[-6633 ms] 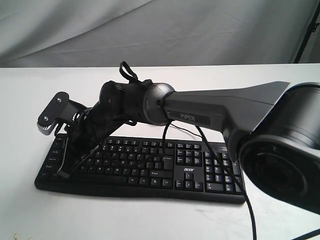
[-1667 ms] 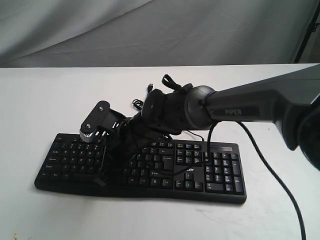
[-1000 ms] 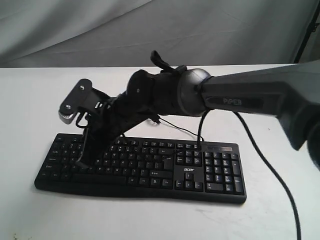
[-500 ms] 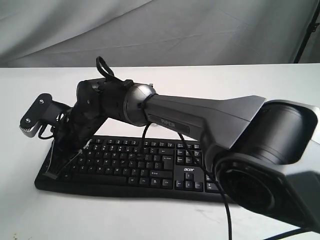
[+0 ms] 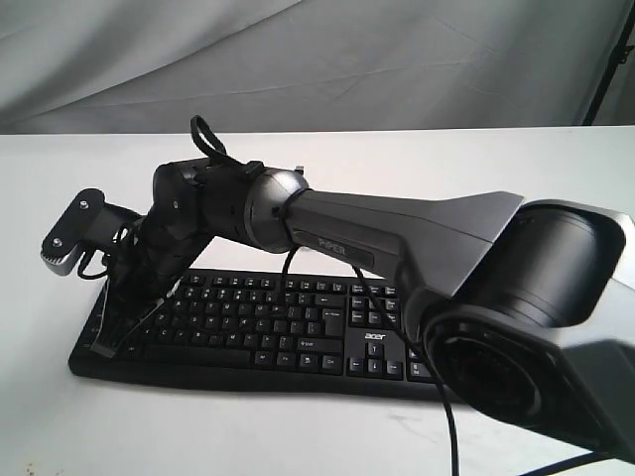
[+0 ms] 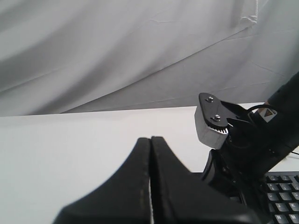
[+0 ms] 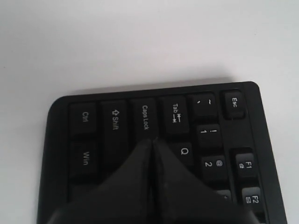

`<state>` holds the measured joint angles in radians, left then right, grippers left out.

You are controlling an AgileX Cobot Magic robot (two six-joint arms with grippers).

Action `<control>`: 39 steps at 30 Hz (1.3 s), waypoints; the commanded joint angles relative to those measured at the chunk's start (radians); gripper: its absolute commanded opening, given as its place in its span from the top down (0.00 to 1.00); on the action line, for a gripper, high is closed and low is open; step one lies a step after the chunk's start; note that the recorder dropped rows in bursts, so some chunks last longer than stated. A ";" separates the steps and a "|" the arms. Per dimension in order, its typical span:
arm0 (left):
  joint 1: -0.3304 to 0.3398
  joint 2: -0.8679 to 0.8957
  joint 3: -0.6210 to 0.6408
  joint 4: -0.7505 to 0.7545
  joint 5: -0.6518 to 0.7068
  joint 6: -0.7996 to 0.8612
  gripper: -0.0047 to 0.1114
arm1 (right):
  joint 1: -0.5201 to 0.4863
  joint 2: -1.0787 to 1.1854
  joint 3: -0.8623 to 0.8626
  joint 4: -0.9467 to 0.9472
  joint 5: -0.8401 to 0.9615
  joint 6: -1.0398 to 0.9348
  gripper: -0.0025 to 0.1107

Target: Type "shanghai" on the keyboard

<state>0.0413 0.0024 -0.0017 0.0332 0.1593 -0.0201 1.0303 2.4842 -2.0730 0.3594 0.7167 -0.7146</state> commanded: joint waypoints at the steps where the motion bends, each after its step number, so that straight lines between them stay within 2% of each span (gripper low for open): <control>1: -0.006 -0.002 0.002 0.000 -0.006 -0.003 0.96 | -0.002 0.000 -0.007 0.013 -0.018 -0.021 0.98; 20: -0.006 -0.002 0.002 0.000 -0.006 -0.003 0.96 | -0.004 0.044 -0.007 0.056 -0.015 -0.050 0.98; 26: -0.006 -0.002 0.002 0.000 -0.006 -0.003 0.96 | -0.006 -0.061 -0.002 -0.044 0.045 -0.006 0.98; 30: -0.006 -0.002 0.002 0.000 -0.006 -0.003 0.96 | -0.024 -0.167 0.191 -0.032 0.011 -0.006 0.98; 34: -0.006 -0.002 0.002 0.000 -0.006 -0.003 0.96 | -0.054 -0.324 0.519 0.017 -0.182 -0.022 0.98; 39: -0.006 -0.002 0.002 0.000 -0.006 -0.003 0.96 | -0.067 -0.404 0.675 0.104 -0.290 -0.079 0.98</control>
<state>0.0413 0.0024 -0.0017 0.0332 0.1593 -0.0201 0.9717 2.1201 -1.4611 0.4154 0.4870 -0.7639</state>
